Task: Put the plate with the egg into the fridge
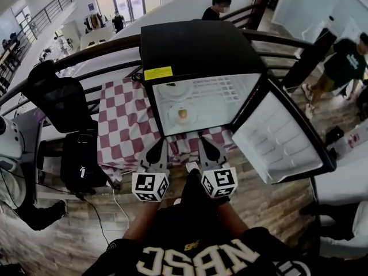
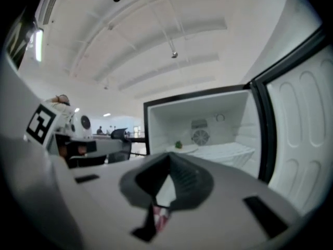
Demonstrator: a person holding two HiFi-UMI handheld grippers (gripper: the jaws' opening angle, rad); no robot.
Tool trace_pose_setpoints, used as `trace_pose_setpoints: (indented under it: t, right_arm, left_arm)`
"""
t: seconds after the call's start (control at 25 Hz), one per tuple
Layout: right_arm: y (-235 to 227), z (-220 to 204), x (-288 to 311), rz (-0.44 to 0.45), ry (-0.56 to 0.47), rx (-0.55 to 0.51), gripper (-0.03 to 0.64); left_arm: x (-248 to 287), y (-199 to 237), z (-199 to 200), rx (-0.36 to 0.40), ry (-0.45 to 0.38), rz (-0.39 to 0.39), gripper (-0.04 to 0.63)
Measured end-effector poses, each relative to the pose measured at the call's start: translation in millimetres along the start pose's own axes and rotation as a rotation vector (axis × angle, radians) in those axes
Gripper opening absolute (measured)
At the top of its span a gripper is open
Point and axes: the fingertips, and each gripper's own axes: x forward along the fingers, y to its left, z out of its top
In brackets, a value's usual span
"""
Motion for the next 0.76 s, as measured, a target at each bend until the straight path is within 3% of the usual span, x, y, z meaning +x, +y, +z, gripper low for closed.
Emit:
trace_pose_setpoints:
  t: [0.2,0.36,0.6,0.76]
  right_arm:
    - [9.2,8.7,-3.2,0.002,-0.018,-0.03,0.021]
    - [11.3,12.5,-4.4,0.0,-0.018,-0.047,0.021]
    - [6.2,-0.1,-1.6,-0.002,0.017,-0.072,0.021]
    - [-1.6,-20.0,7.6,0.001,0.055,-0.03,0.021]
  left_arm:
    - [-13.1,-3.2,1.0,0.101,0.011,0.021,0.021]
    - [-15.6,-5.5,-1.1,0.12,0.005,0.021,0.021]
    - [-7.1,1.1,-17.7,0.079,0.023,0.041,0.021]
    - [3.8,9.4,-37.6,0.006,0.069,0.031,0.021]
